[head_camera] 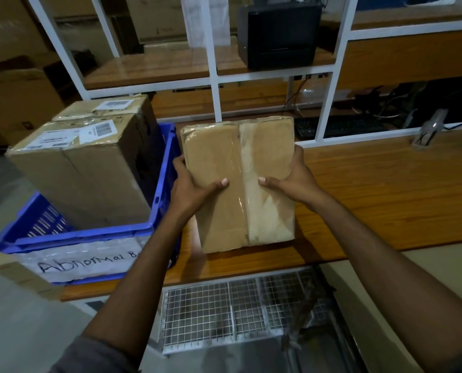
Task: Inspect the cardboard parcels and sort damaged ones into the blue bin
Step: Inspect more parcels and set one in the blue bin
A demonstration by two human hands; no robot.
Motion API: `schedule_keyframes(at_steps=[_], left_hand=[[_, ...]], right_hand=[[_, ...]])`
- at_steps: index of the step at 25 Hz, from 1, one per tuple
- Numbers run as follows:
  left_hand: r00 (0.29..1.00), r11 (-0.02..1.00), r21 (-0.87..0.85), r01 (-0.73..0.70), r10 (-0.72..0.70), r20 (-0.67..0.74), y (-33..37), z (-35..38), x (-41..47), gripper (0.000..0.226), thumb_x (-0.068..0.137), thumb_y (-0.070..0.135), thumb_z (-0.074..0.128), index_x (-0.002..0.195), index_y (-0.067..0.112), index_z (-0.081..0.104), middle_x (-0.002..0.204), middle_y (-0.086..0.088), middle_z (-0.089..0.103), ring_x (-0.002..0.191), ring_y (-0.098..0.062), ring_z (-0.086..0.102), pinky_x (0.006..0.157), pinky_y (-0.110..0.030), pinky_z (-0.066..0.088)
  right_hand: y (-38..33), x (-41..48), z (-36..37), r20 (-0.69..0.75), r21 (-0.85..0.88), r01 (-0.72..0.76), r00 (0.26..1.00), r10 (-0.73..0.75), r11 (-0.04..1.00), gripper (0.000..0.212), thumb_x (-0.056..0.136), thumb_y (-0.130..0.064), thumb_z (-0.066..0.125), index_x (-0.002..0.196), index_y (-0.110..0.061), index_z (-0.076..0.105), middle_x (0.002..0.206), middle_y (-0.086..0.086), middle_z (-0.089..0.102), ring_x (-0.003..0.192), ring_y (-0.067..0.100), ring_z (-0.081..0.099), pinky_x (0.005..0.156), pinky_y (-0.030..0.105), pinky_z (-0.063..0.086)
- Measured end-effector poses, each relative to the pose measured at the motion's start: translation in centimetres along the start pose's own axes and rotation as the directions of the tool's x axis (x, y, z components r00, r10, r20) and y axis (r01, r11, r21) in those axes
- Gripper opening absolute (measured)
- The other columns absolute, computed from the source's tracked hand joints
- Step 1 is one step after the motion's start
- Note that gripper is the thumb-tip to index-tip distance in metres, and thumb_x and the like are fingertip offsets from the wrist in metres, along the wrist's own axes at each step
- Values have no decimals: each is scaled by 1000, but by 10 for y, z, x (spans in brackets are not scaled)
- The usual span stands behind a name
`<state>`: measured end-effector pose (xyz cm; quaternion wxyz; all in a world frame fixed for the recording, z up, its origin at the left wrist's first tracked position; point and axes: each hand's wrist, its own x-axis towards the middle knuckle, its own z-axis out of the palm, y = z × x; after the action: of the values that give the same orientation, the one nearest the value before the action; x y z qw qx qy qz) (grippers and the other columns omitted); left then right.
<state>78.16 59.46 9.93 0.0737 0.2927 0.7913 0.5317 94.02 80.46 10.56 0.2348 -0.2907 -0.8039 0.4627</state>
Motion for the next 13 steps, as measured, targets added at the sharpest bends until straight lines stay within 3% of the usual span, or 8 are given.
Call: schedule_keyframes(at_steps=[3, 7, 10, 13], left_hand=[[998, 997, 44, 56, -56, -2, -14, 7, -9, 97, 80, 45, 88, 150, 22, 24, 150, -4, 47, 132, -23, 53, 103, -46, 49], [998, 996, 52, 68, -69, 7, -19, 15, -6, 100, 81, 47, 87, 148, 20, 19, 151, -6, 47, 133, -25, 53, 100, -40, 46], [998, 992, 105, 67, -68, 9, -22, 18, -6, 97, 81, 52, 86, 147, 21, 21, 150, -7, 49, 132, -30, 56, 104, -48, 50], [995, 985, 142, 101, -99, -25, -27, 21, -5, 93, 84, 57, 81, 145, 19, 23, 148, -9, 52, 130, -31, 59, 103, -49, 51]], right_hand=[[10, 1, 12, -107, -54, 10, 994, -15, 998, 89, 79, -48, 87, 144, -23, 32, 124, -10, 56, 116, 17, 59, 89, 38, 51], [23, 3, 12, 30, 4, -43, 999, 43, 999, 96, 77, -40, 90, 149, -23, 28, 129, -8, 55, 120, 16, 55, 92, 37, 48], [34, 2, 20, -64, -58, -43, 997, 39, 997, 85, 80, -46, 87, 144, -20, 37, 135, -1, 59, 122, 23, 58, 91, 38, 49], [36, 5, 21, 31, -23, -85, 996, 85, 996, 92, 79, -45, 87, 148, -23, 30, 132, -5, 57, 122, 21, 57, 95, 41, 51]])
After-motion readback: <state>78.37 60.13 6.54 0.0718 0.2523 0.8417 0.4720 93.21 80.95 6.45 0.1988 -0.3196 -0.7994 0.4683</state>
